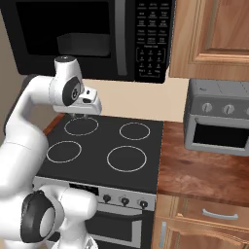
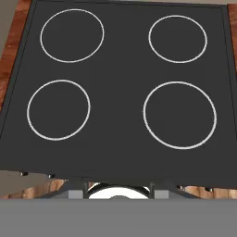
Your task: Open the microwave door.
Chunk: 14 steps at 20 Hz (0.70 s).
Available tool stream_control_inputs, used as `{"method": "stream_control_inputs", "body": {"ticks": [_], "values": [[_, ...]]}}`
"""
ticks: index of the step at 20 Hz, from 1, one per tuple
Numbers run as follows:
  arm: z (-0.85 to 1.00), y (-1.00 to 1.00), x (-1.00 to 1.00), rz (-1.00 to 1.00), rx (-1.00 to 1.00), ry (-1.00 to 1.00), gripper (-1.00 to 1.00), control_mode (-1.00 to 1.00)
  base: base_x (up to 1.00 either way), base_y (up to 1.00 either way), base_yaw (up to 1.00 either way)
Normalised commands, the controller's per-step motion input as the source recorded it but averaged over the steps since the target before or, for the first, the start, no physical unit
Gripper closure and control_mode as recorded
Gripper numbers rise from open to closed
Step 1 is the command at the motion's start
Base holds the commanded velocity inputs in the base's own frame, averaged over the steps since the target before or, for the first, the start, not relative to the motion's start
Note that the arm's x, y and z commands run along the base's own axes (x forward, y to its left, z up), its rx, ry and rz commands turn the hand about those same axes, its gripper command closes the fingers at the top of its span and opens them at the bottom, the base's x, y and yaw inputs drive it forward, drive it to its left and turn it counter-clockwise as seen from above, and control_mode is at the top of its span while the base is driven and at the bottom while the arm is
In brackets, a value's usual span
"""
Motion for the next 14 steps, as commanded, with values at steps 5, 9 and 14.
{"method": "stream_control_inputs", "body": {"ticks": [5, 9, 14], "values": [[0.09, 0.0, -0.22, 0.0, 0.0, -0.13, -1.0, -1.0, 0.0, 0.0, 0.0], [0.39, -0.04, -0.72, 0.0, 0.0, -0.55, -1.0, -1.0, 0.0, 0.0, 0.0], [0.66, -0.37, -0.78, 0.0, 0.0, -0.69, -1.0, -1.0, 0.0, 0.0, 0.0]]}}
